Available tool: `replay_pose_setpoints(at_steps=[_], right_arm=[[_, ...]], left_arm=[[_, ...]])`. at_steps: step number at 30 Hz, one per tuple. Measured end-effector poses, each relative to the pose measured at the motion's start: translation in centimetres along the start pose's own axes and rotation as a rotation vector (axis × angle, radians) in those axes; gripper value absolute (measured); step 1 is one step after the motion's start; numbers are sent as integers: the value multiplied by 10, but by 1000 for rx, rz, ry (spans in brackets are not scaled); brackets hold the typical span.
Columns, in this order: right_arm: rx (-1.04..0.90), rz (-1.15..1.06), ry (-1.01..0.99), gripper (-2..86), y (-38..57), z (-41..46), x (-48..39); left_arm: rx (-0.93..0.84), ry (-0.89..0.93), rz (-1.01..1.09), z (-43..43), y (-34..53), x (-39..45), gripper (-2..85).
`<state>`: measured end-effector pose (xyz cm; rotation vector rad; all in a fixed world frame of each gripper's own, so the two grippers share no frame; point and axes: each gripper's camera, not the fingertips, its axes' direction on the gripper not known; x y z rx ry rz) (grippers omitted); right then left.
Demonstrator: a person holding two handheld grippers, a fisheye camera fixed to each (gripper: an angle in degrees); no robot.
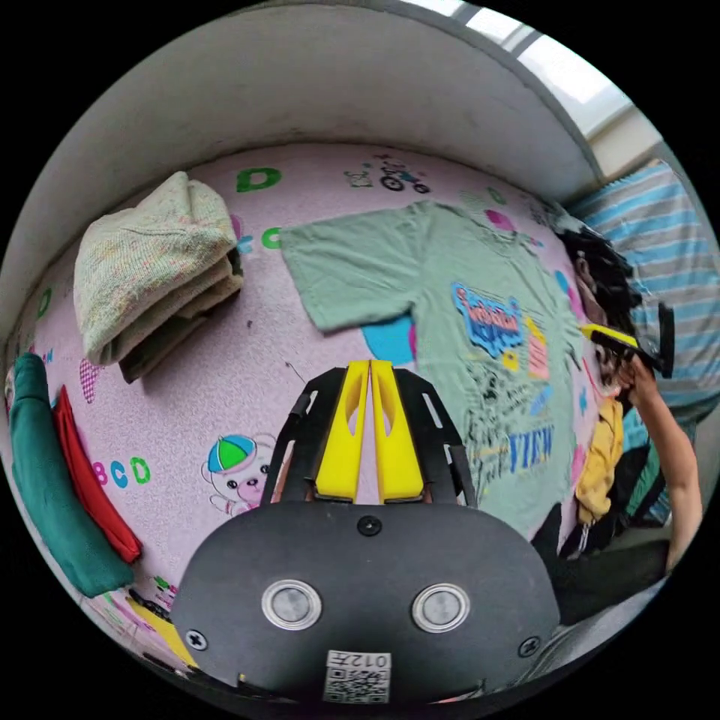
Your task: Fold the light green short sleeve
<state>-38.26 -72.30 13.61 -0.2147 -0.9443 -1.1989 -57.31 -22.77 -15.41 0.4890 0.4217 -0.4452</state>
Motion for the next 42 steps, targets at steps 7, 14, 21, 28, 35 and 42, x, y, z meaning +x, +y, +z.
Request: replay_pose_setpoints(at_steps=[7, 14, 21, 28, 35, 42], right_arm=[[12, -40, 107, -8, 107, -120, 13], [-5, 163, 60, -8, 225, -123, 61], [-123, 355, -140, -8, 312, -88, 118], [-198, 327, -179, -9, 347, -100, 158], [-140, 449, -332, -8, 351, -135, 213], [80, 705, -439, -7, 349, -187, 305]], left_arm=[[44, 204, 50, -16, 56, 39, 7], [-104, 271, 156, 36, 89, 132, 8], [-273, 229, 341, 109, 105, 241, 6], [-330, 218, 442, 140, 100, 305, 7], [-263, 241, 602, 150, 23, 401, 7], [-139, 205, 809, 175, -2, 530, 7]])
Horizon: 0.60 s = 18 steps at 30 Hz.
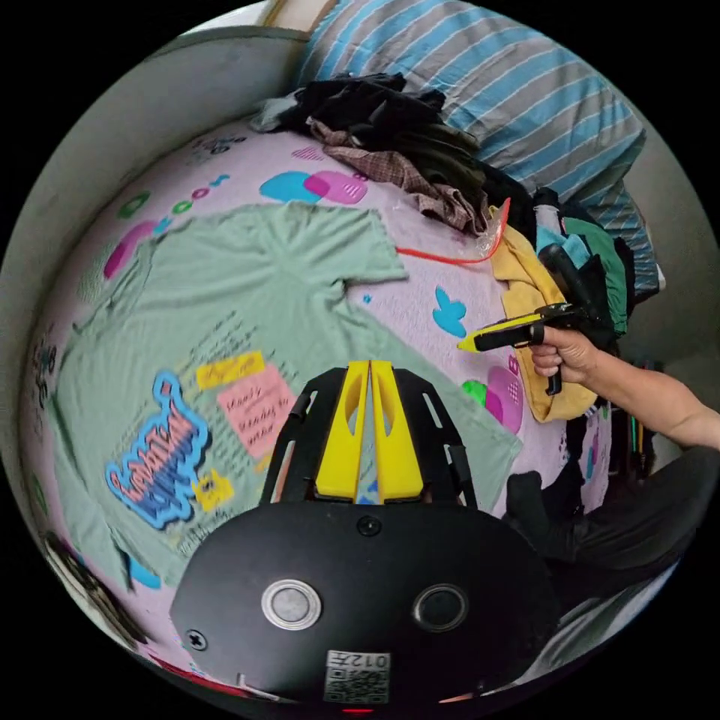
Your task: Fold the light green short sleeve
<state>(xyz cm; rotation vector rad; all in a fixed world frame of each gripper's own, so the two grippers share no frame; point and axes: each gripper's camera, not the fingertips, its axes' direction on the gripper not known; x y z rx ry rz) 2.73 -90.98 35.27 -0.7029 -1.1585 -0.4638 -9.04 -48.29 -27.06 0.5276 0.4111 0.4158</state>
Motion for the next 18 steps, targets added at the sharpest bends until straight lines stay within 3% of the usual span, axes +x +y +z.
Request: replay_pose_setpoints(at_steps=[7, 18], right_arm=[[230, 56, -15, -5, -75, -74, 24], [341, 96, 2, 41, -150, -107, 38]], left_arm=[[95, -201, 165, 40, -45, 80, 11], [71, -405, 364, 120, -107, 168, 41]])
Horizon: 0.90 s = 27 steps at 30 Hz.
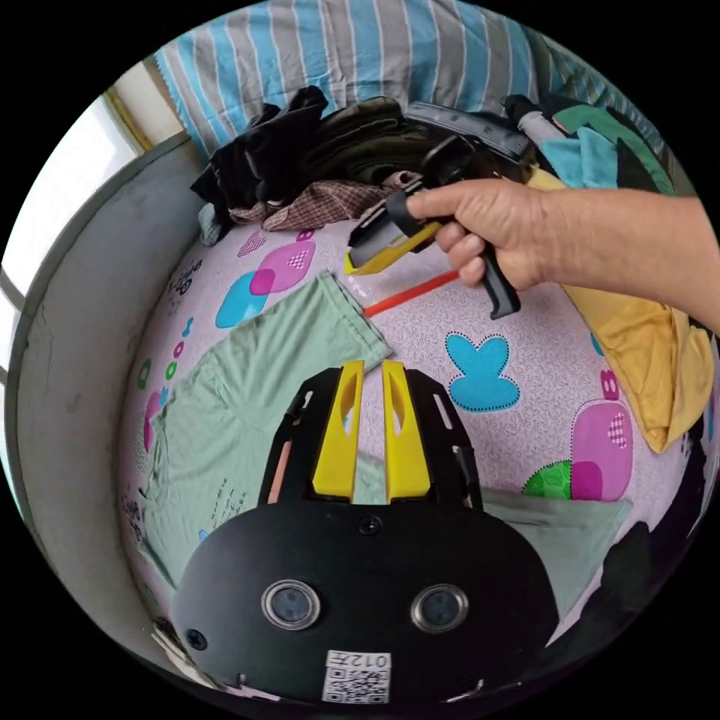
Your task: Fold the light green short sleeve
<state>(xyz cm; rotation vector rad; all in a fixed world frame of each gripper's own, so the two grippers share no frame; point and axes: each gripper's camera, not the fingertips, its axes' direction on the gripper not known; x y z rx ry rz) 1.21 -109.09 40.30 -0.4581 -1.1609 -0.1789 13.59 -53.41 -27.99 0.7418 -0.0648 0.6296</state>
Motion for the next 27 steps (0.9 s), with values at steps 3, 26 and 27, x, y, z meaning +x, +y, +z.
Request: replay_pose_setpoints(at_steps=[3, 26, 27], right_arm=[[-6, -18, 28, 53, -23, 2, -7], [-29, -59, -75, -4, -71, -3, -56], [-34, -62, -106, -4, -73, -5, -62]], left_arm=[[-10, -44, 26, 9, -15, 12, 48], [56, 205, -315, 37, -18, -69, 1], [88, 235, -377, 33, -12, -84, 1]])
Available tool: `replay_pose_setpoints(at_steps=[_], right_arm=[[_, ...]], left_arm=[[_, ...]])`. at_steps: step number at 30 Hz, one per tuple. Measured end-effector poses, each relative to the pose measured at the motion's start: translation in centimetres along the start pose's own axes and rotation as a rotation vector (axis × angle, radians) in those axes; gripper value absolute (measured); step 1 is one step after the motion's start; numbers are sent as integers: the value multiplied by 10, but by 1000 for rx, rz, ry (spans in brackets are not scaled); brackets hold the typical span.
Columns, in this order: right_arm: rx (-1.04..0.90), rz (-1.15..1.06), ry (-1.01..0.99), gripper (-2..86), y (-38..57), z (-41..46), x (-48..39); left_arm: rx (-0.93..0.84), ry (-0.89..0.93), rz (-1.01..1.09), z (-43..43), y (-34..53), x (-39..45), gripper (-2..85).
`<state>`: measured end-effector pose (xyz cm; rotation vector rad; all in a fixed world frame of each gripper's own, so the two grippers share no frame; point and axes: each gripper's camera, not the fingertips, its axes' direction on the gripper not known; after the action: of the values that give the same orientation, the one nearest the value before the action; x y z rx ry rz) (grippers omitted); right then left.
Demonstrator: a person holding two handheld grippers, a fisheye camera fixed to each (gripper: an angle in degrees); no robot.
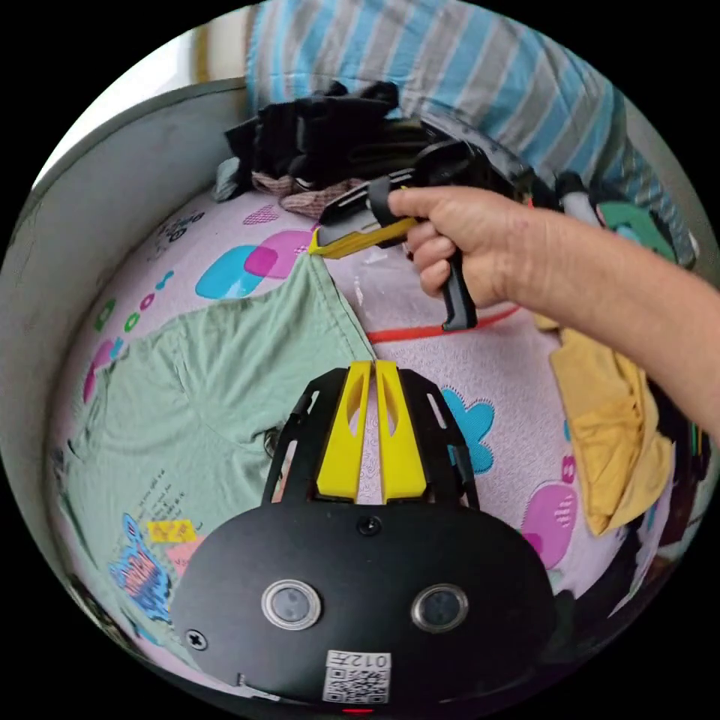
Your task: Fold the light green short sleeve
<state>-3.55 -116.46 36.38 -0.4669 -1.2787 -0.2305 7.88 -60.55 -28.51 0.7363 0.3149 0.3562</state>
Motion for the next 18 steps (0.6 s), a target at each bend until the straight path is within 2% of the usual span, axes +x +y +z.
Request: replay_pose_setpoints(at_steps=[12, 18], right_arm=[[-15, -103, -167, -5, -10, 32, -98], [-75, -180, -133, -5, -5, 86, -154]], left_arm=[[288, 397, -745, -52, 71, -178, 1], [410, 468, -906, -69, 119, -243, 1]])
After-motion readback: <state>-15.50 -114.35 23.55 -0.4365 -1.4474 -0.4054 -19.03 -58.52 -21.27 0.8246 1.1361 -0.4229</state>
